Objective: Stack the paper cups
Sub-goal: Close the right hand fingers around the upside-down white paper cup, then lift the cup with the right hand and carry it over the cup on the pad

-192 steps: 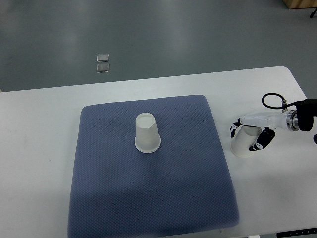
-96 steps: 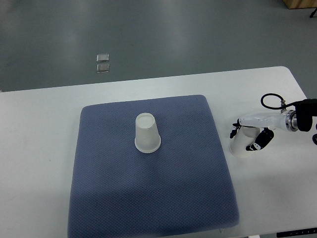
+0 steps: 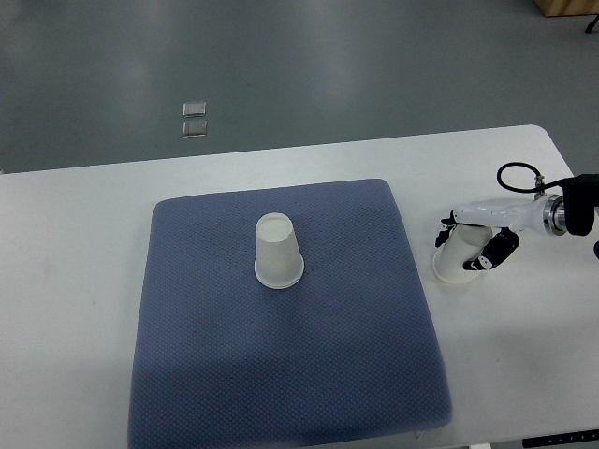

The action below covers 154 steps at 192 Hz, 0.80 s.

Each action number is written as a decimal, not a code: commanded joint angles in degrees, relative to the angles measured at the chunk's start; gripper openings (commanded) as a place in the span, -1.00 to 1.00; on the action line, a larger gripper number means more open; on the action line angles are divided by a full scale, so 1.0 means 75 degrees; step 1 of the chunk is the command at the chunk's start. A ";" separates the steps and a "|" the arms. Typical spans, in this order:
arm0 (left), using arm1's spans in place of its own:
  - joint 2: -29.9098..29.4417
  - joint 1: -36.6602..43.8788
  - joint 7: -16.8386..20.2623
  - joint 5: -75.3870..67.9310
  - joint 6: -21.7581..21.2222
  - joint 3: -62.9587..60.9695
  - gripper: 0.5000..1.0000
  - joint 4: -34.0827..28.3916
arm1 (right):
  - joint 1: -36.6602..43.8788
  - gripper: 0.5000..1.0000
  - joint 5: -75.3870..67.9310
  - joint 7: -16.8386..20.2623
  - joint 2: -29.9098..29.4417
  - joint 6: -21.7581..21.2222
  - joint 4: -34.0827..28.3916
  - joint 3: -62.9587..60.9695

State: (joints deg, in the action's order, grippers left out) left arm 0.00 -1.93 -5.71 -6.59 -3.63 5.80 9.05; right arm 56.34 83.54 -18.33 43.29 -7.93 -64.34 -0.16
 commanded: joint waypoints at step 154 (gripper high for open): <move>0.0000 0.0000 0.0000 0.0000 0.0003 0.0000 1.00 0.0000 | 0.3725 -0.14 -0.1025 0.0006 -0.1248 -0.2962 -0.0363 0.0057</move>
State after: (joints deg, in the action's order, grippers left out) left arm 0.00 -1.93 -5.71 -6.59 -3.63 5.80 9.05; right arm 81.31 77.14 -18.34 37.17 -28.67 -67.06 0.08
